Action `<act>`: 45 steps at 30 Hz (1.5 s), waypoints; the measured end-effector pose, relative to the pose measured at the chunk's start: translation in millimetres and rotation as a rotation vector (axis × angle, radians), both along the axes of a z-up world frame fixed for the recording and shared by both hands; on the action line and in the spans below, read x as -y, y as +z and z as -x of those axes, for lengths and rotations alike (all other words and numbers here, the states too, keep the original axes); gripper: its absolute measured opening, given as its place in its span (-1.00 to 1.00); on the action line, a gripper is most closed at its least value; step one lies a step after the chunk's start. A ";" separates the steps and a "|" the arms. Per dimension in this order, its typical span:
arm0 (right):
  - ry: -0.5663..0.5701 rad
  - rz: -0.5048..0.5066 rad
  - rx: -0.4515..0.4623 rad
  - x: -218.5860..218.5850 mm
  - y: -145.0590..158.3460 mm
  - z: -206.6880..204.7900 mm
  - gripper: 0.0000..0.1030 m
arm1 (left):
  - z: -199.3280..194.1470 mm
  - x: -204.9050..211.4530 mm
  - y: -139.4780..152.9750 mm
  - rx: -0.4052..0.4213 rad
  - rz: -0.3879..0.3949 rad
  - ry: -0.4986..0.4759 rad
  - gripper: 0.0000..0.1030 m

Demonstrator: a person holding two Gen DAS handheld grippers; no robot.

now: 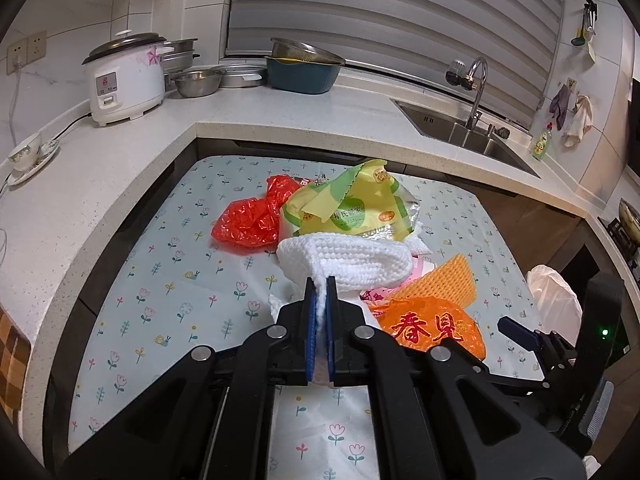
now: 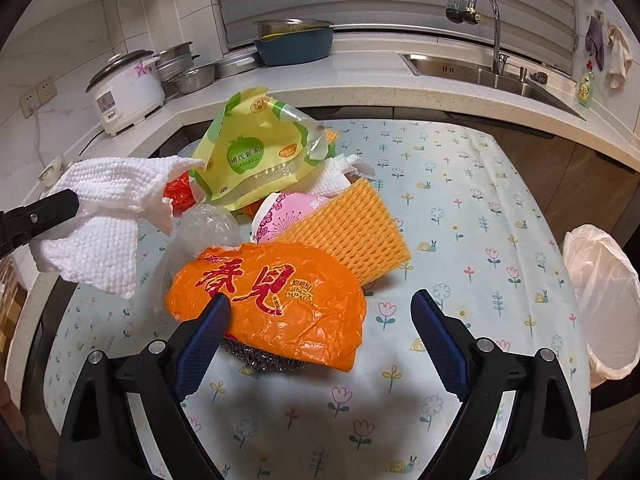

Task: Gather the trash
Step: 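Grasp the white cloth with the left tool while the right tool grasps the orange printed bag, then carry the white cloth and orange bag in both tools over the trash bin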

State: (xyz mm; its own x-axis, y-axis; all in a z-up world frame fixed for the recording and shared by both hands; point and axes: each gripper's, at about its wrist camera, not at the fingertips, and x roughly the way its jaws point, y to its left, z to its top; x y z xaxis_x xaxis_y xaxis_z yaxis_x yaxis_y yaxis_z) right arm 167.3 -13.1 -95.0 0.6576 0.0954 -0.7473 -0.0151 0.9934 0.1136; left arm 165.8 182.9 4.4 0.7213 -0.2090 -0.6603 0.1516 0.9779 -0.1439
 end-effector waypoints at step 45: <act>-0.442 -0.033 0.212 229.7 70.0 129.7 -0.80 | 43.7 212.9 35.1 0.069 0.009 -0.340 -0.93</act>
State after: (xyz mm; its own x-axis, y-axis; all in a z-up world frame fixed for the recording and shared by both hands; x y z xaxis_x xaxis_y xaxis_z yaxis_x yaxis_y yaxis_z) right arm 37.6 -242.7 -25.1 0.7776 -0.2060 -0.5941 0.3814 0.9056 0.1852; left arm 122.1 -30.0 39.5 0.6524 -0.4510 -0.6091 0.4785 0.8684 -0.1305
